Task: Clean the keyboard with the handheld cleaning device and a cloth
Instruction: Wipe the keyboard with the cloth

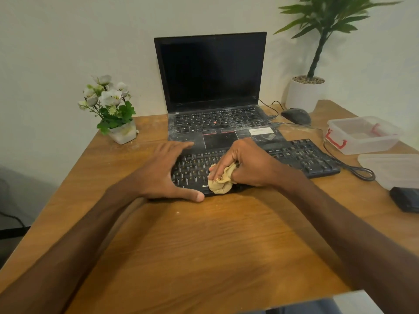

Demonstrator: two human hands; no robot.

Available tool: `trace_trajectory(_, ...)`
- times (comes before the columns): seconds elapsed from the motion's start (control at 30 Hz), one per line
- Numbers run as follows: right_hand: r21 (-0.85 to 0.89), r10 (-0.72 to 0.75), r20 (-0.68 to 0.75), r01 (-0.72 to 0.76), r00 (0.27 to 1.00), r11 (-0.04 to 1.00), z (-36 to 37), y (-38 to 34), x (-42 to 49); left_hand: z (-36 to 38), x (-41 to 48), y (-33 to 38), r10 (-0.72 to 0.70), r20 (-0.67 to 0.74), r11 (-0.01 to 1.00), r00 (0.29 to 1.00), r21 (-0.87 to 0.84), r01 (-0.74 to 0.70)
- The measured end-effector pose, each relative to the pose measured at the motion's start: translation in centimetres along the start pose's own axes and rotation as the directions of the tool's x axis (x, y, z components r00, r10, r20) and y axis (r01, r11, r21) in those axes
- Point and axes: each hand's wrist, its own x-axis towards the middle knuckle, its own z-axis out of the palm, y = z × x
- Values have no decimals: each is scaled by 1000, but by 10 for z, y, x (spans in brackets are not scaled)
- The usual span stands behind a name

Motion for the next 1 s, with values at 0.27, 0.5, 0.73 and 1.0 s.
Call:
trace_trajectory(0.27,3,-18,5,18,1000,1000,-1,1,-2,-4,39,27,44,202,991,978,112,-68)
trace_trajectory(0.5,-45,43,34,-42,999,998,-10,-2,-10,0,36,19,63,174,996,983,55,-74)
trace_trajectory(0.73,-305,117,34,-101,993,947,-30,-24,-1,1,36,17,73,161,997,984,28,-78)
trace_trajectory(1.0,-401,132,97,-82,987,912,-19,-18,-12,2,35,19,77,153,996,985,37,-84)
